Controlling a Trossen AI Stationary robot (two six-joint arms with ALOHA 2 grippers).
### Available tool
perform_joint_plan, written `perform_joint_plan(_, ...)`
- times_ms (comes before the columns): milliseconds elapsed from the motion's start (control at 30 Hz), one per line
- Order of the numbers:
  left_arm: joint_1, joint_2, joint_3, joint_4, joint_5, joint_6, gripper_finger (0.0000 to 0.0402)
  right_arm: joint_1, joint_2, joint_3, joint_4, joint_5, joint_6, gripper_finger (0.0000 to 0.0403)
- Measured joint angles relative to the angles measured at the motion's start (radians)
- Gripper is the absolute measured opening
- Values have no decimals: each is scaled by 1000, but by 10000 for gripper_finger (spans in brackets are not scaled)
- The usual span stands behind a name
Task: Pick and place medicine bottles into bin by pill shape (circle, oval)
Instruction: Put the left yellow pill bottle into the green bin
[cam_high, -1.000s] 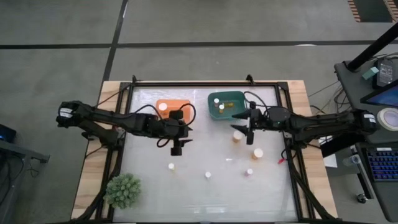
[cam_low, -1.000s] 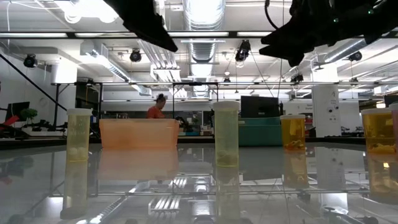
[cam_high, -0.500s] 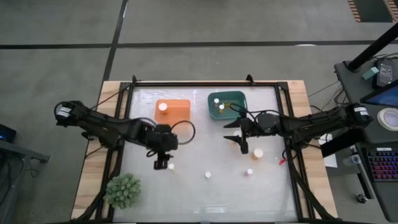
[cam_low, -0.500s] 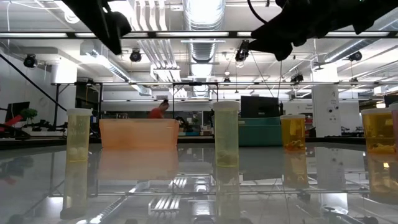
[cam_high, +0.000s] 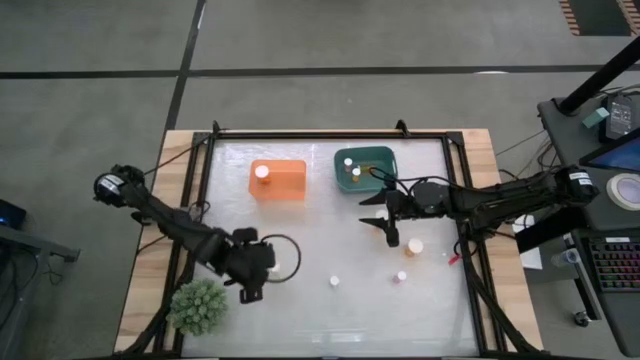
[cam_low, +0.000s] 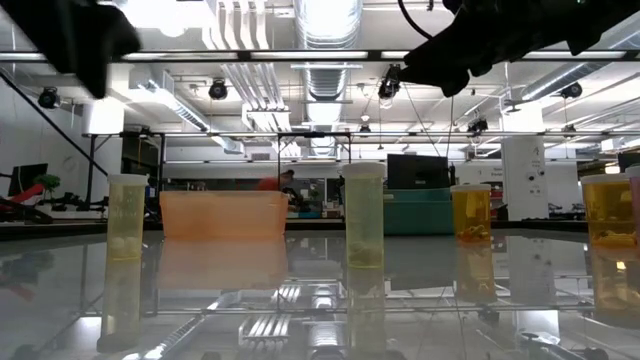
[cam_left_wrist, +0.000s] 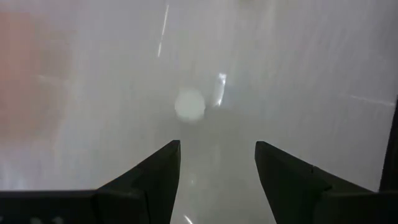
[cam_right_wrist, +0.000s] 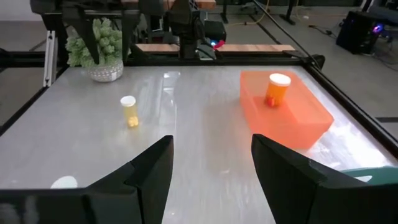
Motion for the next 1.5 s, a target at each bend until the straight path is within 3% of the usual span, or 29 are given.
perform_joint_plan(300,-179,10,-57,0,-240,-245,192,2,0,0,-5,0,-43,210)
perform_joint_plan(500,-234,10,-191,139,-271,-373,192,2,0,0,-5,0,-44,210)
perform_joint_plan(800,-247,11,-457,528,-345,-374,192,2,0,0,-6,0,-53,210)
perform_joint_plan(1067,-247,11,-583,775,-431,-344,192,2,0,-1,0,0,-65,210)
perform_joint_plan(1333,-246,10,-619,861,-548,-290,192,2,0,-1,7,1,-67,210)
perform_joint_plan(1500,-246,18,-622,872,-552,-289,192,2,0,-1,8,8,-67,210)
